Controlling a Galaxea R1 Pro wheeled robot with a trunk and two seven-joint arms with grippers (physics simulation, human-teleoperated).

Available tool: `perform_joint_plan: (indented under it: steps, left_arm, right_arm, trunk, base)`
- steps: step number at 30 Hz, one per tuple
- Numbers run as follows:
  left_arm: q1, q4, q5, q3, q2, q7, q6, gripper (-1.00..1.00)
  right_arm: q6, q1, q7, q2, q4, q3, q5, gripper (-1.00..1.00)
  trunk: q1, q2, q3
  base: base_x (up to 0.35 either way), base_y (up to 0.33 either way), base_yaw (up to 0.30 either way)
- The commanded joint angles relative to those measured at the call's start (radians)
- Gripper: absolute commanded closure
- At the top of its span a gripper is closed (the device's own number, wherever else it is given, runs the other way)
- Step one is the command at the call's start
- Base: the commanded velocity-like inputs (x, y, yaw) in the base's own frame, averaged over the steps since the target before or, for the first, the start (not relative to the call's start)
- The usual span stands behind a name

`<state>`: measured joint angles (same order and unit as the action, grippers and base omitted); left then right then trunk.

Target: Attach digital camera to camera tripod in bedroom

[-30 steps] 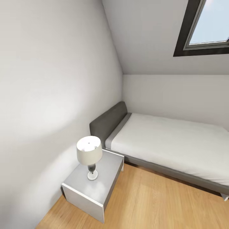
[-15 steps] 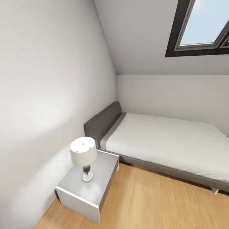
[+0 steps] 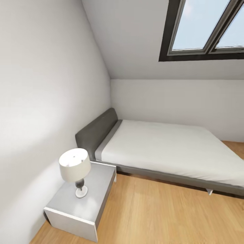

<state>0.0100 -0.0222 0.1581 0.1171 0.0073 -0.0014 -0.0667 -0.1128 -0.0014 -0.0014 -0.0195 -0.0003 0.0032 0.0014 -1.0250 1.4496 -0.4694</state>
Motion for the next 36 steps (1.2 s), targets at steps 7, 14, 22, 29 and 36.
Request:
perform_joint_plan:
  steps: [7, 14, 22, 29, 36]
  left_arm:
    - [0.001, -0.002, 0.002, 0.007, 0.0, 0.0, -0.001, -1.0]
    - [0.001, -0.002, 0.001, 0.007, 0.0, 0.0, -0.001, -1.0]
    - [0.001, -0.002, 0.001, 0.007, 0.0, 0.0, -0.001, -1.0]
    - [0.001, -0.002, 0.001, 0.007, 0.0, 0.0, -0.001, -1.0]
    - [0.001, -0.002, 0.001, 0.007, 0.0, 0.0, -0.001, -1.0]
  right_arm:
    - [-0.004, 0.0, 0.0, 0.0, 0.0, 0.001, 0.004, -1.0]
    - [-0.005, 0.0, 0.0, 0.0, 0.001, 0.003, 0.007, -1.0]
    - [-0.004, 0.0, 0.0, 0.0, 0.002, 0.003, 0.008, -1.0]
    - [-0.005, 0.0, 0.0, 0.0, 0.002, 0.002, 0.008, -1.0]
    - [-0.005, 0.0, 0.0, 0.0, 0.002, 0.001, 0.007, -1.0]
  trunk:
    - [0.0, 0.0, 0.001]
    - [0.0, 0.0, 0.004]
    - [0.0, 0.0, 0.008]
    - [0.0, 0.0, 0.012]
    - [0.0, 0.0, 0.016]
  base:
    - [0.0, 0.0, -0.259]
    - [0.0, 0.0, -0.266]
    - [0.0, 0.0, -0.278]
    - [0.0, 0.0, -0.282]
    - [0.0, 0.0, -0.282]
